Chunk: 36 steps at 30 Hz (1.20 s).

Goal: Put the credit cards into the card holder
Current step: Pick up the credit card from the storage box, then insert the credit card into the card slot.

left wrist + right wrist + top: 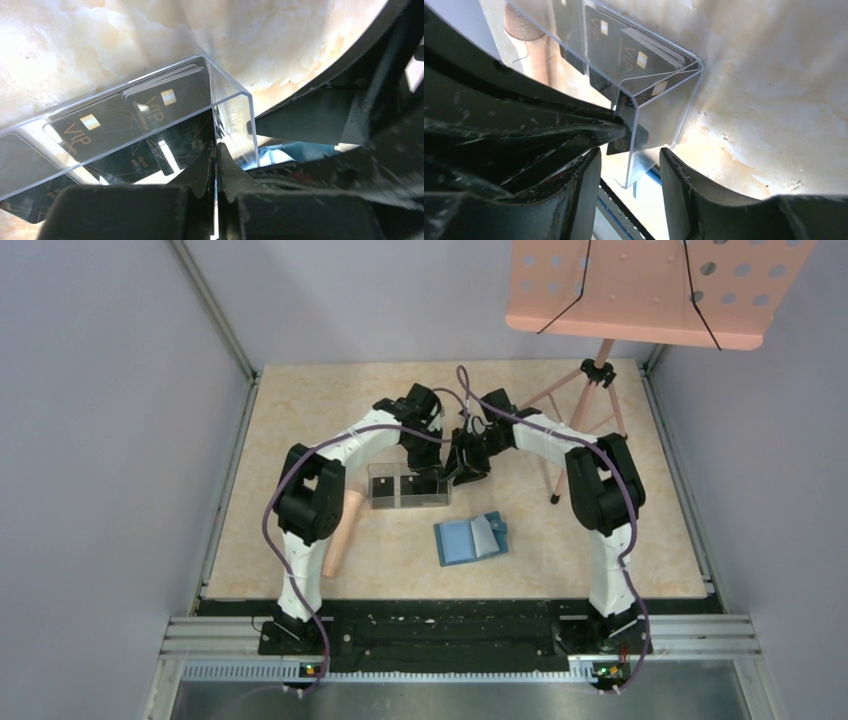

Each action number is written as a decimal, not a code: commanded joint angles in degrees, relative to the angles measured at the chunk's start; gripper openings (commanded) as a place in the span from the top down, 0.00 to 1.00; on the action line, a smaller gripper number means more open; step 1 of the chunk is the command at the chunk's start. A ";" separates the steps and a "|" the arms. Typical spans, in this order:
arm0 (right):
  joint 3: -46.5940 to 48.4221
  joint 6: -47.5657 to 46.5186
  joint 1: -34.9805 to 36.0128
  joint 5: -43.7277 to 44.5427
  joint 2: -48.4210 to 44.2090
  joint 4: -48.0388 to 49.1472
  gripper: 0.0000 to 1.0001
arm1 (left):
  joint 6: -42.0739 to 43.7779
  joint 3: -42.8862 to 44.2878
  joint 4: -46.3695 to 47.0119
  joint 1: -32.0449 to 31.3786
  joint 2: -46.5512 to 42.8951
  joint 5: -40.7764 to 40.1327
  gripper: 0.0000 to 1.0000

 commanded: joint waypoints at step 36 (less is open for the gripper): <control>-47.09 50.19 -6.76 -26.97 -33.85 91.74 0.56 | -25.06 -43.61 48.98 4.61 -47.13 27.19 1.00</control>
